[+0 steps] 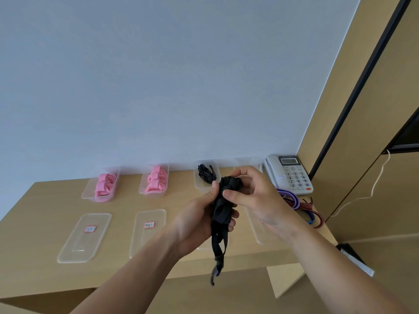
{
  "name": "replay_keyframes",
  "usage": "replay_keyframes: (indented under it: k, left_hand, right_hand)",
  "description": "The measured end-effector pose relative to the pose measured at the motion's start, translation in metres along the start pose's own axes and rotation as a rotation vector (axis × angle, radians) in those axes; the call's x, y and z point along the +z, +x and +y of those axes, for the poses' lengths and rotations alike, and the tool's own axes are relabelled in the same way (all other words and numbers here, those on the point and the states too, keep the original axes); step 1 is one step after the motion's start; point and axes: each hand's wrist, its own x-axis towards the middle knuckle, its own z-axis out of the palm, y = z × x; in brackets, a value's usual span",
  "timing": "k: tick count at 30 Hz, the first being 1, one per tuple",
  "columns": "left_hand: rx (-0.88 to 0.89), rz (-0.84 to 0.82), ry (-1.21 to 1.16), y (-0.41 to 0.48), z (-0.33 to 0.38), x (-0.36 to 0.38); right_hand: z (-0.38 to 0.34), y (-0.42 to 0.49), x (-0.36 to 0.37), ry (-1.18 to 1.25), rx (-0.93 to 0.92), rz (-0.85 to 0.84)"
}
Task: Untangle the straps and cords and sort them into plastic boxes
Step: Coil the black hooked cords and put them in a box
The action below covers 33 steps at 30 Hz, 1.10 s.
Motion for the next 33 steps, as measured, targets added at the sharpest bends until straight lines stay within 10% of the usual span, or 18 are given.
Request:
replay_keyframes:
  k: [7,20,33]
  left_hand:
    - [-0.077,0.077,0.196,-0.005,-0.004,-0.013]
    - [-0.126,-0.018,-0.220,-0.005,-0.005,-0.007]
    - [-0.045,-0.024,-0.527,-0.002,0.020,-0.017]
  right_hand:
    - [-0.017,0.014,-0.005,0.102,-0.071,0.068]
    - [-0.002,0.010,0.021,-0.741,-0.750,0.229]
    - [0.016,-0.019,0.036,-0.687,-0.865,0.077]
